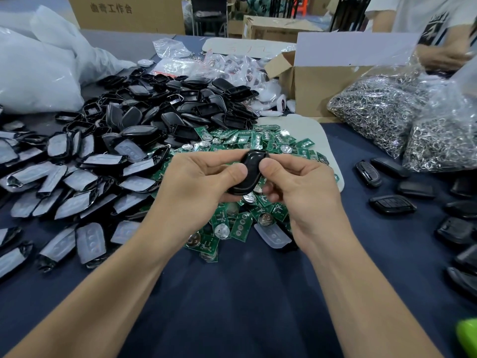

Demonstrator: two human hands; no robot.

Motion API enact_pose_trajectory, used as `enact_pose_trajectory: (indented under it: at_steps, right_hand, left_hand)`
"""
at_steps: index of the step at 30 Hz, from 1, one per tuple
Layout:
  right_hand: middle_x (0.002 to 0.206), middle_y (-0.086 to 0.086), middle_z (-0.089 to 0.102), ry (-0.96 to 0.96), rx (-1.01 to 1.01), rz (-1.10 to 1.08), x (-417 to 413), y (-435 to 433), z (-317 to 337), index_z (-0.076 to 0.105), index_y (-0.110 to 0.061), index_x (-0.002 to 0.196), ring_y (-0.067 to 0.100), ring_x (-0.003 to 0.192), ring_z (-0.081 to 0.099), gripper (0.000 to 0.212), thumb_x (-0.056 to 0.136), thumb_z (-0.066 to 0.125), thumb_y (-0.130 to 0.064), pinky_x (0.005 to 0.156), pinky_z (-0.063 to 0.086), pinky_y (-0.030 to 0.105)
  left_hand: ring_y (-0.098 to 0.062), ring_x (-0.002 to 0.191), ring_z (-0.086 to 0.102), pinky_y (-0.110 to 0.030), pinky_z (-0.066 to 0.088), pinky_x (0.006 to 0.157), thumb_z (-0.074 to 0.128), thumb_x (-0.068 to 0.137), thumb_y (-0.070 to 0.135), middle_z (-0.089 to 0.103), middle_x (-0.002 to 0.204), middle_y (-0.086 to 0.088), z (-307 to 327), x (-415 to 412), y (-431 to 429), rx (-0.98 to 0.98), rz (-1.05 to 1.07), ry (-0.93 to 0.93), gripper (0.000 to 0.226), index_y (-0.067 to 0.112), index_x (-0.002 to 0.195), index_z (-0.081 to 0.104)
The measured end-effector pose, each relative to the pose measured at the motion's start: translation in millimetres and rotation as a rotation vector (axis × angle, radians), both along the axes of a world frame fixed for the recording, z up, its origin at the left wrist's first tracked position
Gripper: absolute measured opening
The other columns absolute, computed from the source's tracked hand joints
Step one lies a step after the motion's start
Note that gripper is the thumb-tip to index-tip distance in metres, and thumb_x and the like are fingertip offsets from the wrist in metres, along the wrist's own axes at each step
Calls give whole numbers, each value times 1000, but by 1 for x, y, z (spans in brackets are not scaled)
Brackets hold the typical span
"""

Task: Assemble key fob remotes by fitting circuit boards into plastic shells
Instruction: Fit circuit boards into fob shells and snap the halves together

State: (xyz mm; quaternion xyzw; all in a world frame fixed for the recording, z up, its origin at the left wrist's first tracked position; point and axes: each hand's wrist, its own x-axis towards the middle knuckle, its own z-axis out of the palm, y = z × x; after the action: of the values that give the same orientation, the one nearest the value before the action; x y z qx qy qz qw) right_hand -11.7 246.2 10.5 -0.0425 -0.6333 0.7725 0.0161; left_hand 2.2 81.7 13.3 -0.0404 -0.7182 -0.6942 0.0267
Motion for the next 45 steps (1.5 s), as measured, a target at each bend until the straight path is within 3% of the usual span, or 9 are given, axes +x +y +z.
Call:
enact_pose_trajectory:
  at_steps: [5, 10, 13, 16, 19, 24, 34, 40, 45]
  right_hand:
    - [65, 9, 71, 12, -5, -40, 3, -3, 1, 78, -9, 90, 15, 50, 61, 9, 90, 74, 0, 50, 50, 23]
    - [68, -14, 75, 188, 464, -250, 10, -11, -3, 77, -25, 83, 1, 60, 71, 8, 81, 84, -21, 60, 59, 23]
    - [87, -28, 75, 221, 606, -87, 17, -18, -1, 77, -33, 108, -13, 84, 69, 33, 78, 81, -18, 80, 57, 13]
    - [85, -39, 64, 237, 667, -9, 18, -19, 0, 73, -36, 122, -16, 92, 66, 52, 73, 82, -17, 82, 50, 4]
    - [89, -33, 72, 242, 601, -6, 15, -15, 1, 76, -37, 117, -14, 93, 67, 53, 72, 86, -10, 81, 49, 4]
    - [93, -13, 80, 212, 338, 138, 9, -5, 2, 80, -31, 108, 1, 96, 74, 57, 68, 84, 10, 84, 60, 25]
    - [92, 4, 81, 102, 58, 323, 3, 5, 0, 79, -22, 91, 14, 85, 77, 49, 71, 77, 23, 72, 59, 22]
    - [95, 2, 81, 141, 157, 329, 2, 4, -4, 80, -24, 96, 16, 90, 78, 50, 70, 80, 19, 75, 60, 24]
    - [95, -3, 81, 159, 214, 312, 3, 4, -6, 81, -28, 95, 12, 93, 78, 50, 68, 86, 14, 76, 59, 21]
  left_hand:
    - [-16, 88, 79, -30, 65, 72, 74, 94, 8, 82, 93, 4, -3, 2, 5, -49, 62, 56, 26, 30, 107, 82]
    - [-16, 77, 79, -26, 63, 65, 79, 88, 5, 81, 83, 2, -8, 2, 17, 54, 223, -59, 20, 24, 94, 78]
    - [-9, 72, 77, -20, 58, 61, 79, 87, 4, 80, 79, 3, -10, 1, 18, 100, 303, -77, 21, 24, 86, 79]
    - [-6, 67, 75, -14, 53, 56, 80, 84, 0, 80, 78, 1, -9, 1, 16, 173, 273, -122, 17, 16, 90, 78]
    - [-12, 78, 77, -20, 58, 63, 80, 82, -2, 81, 90, -4, -6, -2, 6, 187, 123, -167, 23, 14, 99, 76]
    - [-21, 94, 76, -28, 61, 77, 80, 69, 5, 79, 110, -13, -3, -6, -11, 186, -84, -117, 60, 10, 128, 71]
    - [-18, 89, 78, -23, 59, 68, 89, 54, 25, 81, 102, -9, 2, -5, -17, 88, -66, -136, 66, 10, 117, 76]
    - [-16, 80, 79, -19, 58, 66, 90, 53, 17, 81, 93, -8, 5, -3, -14, 63, -53, -101, 39, 22, 91, 83]
    - [-13, 78, 78, -18, 57, 68, 93, 46, 20, 82, 90, -4, 4, -4, -16, -25, -21, -52, 50, 21, 94, 80]
